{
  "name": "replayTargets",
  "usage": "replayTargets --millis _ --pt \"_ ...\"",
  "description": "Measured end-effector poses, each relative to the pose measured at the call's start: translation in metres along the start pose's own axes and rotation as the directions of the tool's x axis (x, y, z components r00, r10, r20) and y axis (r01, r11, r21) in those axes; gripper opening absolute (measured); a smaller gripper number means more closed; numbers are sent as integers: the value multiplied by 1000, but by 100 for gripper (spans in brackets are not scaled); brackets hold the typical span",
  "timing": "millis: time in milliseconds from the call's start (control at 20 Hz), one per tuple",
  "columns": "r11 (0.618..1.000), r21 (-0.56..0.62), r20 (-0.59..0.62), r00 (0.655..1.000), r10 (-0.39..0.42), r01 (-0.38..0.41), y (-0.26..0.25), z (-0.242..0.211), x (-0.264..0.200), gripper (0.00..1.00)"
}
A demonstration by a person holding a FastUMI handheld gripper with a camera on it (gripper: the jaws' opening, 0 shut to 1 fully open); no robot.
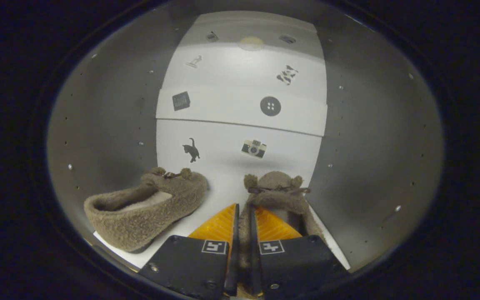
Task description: Open the shoe cabinet door, grab the shoes and put them into the shoe cabinet, then close the shoe cabinet door.
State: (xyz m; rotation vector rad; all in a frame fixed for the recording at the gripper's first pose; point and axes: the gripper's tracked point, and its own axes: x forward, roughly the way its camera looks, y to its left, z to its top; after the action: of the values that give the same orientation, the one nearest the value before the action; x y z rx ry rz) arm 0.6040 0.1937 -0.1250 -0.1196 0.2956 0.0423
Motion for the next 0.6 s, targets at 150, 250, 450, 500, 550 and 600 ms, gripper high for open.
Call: replayTargets --millis 150,250,450,500,550,600 --pt "999 39 24 999 29 -30 8 4 0 24" --pt "994 62 15 996 90 -91 21 6 -7 34" --pt "993 70 14 995 99 -100 26 16 -25 59" --pt "993 64 -2 996 95 -94 26 15 -31 61" --pt "994 62 -16 996 85 -84 24 14 -36 72" --pt "996 61 -29 997 73 -71 22 12 -41 77"
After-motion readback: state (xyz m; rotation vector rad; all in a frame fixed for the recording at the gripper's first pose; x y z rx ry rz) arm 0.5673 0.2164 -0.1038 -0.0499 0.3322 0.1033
